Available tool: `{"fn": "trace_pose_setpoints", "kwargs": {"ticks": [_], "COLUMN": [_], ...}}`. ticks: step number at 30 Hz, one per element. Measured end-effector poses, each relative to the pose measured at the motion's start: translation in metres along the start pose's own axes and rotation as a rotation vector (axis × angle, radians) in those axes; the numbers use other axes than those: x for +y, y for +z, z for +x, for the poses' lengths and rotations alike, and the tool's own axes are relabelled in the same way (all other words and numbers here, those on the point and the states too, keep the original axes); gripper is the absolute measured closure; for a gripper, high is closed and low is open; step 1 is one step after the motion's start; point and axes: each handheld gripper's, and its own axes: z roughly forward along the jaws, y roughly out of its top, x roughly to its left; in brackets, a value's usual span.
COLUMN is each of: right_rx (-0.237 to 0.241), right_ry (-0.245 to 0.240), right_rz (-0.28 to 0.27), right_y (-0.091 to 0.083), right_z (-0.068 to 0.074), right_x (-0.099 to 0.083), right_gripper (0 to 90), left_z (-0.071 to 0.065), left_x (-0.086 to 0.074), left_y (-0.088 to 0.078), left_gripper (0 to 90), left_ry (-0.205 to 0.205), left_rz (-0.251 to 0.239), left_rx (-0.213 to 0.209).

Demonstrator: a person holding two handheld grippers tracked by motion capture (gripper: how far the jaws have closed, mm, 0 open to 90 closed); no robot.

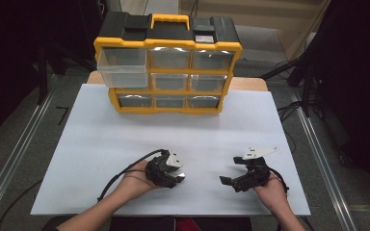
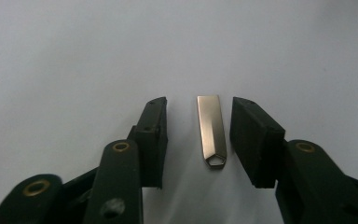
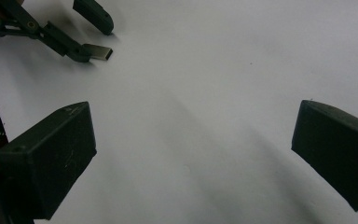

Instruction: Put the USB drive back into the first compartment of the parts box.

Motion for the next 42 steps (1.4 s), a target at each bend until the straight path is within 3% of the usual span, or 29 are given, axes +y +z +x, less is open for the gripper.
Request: {"fn": "trace_pose_setpoints", "kwargs": {"ticks": [4, 9, 11, 22, 27, 42], "right_rx": [0.000, -0.001, -0.002, 0.002, 0.003, 0.007], "right_ry": [-0.003, -0.001, 0.000, -0.003, -0.005, -0.006], "right_rz": [0.001, 0.000, 0.000, 0.000, 0.005, 0.006], "right_y": [0.000, 0.000, 0.000, 0.000, 0.001, 0.001], "right_z": [0.000, 0.000, 0.000, 0.000, 0.001, 0.001], "right_x": [0.000, 0.000, 0.000, 0.000, 0.000, 0.000], "right_gripper": [0.0, 0.0, 0.0, 0.0, 0.0, 0.0], "left_z": [-0.001, -0.003, -0.002, 0.011, 0.015, 0.023], "left_x": [-0.002, -0.002, -0.002, -0.003, -0.002, -0.003], "left_y": [0.000, -0.001, -0.001, -0.003, -0.008, -0.026], "left_gripper": [62.1, 74.2, 79.0, 79.8, 79.8, 79.7], "left_ry": [-0.003, 0.006, -0.010, -0.071, -0.090, -0.088], "left_rz": [-0.010, -0.013, -0.011, -0.016, -0.040, -0.058], "left_rx": [0.006, -0.004, -0.018, -0.096, -0.128, -0.151]}}
